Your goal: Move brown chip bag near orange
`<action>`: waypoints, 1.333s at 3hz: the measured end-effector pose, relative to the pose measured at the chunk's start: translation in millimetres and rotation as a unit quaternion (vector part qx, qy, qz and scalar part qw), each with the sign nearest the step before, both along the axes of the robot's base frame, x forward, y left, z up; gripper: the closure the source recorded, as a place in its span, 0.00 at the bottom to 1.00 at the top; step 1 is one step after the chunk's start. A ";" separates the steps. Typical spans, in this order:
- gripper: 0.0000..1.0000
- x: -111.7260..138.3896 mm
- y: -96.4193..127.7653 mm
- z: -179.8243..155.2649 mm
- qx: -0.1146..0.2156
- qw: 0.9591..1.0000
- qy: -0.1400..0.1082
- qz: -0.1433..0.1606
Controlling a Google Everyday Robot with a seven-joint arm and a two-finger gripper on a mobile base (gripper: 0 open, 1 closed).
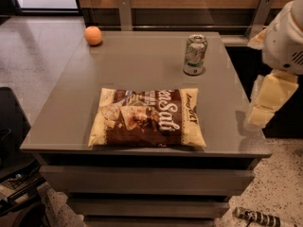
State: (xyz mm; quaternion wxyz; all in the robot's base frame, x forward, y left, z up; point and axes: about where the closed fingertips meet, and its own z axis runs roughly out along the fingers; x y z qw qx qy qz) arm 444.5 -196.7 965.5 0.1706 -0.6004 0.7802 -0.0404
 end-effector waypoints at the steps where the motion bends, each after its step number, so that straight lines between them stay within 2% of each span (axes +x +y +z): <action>1: 0.00 8.6 21.1 -42.1 -0.006 1.000 0.022 -0.007; 2: 0.00 13.7 34.8 -71.5 -0.005 0.999 0.030 -0.012; 3: 0.00 20.2 56.1 -90.9 0.026 0.999 0.021 -0.002; 4: 0.00 30.4 85.9 -107.3 0.071 0.997 0.019 0.027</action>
Offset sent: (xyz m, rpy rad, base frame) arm 0.0261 0.0536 -0.1135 0.0117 0.0583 -0.0376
